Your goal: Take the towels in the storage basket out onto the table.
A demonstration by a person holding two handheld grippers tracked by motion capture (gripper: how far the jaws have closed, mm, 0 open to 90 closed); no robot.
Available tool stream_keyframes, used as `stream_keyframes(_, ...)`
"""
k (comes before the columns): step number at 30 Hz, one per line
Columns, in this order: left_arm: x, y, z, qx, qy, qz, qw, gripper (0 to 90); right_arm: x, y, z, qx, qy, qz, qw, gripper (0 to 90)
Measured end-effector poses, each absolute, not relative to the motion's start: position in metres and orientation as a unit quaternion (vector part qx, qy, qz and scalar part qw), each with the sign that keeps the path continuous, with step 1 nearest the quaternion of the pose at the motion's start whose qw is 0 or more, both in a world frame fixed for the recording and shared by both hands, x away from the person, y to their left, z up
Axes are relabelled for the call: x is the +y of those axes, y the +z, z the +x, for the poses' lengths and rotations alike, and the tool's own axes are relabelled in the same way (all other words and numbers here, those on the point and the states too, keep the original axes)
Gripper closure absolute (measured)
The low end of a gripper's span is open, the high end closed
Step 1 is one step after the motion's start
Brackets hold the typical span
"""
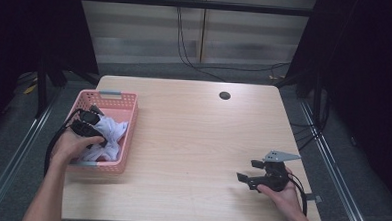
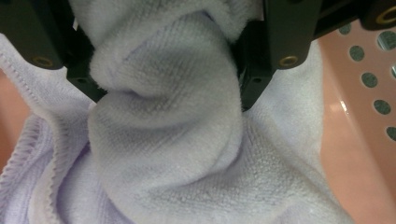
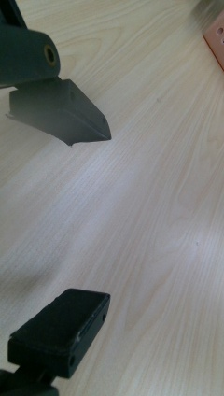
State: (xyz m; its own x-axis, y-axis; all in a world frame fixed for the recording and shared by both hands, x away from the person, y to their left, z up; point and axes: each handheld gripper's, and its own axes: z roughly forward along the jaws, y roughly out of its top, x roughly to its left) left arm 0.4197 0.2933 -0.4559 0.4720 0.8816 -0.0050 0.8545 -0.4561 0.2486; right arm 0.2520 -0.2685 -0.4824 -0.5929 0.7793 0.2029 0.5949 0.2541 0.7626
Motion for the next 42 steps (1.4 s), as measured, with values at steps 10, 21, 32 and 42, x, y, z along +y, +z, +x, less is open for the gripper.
stream_keyframes(10,0.299,-0.453,0.416,0.508,0.054,0.850,0.130,45.9,-0.269,-0.484,0.254,0.784,0.421,0.447,0.095,18.2)
stream_keyframes(21,0.321,-0.438,0.405,0.526,0.040,0.825,0.206,47.1,-0.269,-0.484,0.254,0.785,0.422,0.445,0.088,18.2)
stream_keyframes(32,0.329,-0.418,0.397,0.521,0.047,0.808,0.272,46.9,-0.268,-0.484,0.254,0.785,0.425,0.442,0.087,18.2)
stream_keyframes(42,0.333,-0.413,0.396,0.531,0.044,0.793,0.294,47.0,-0.268,-0.483,0.253,0.784,0.427,0.441,0.086,18.2)
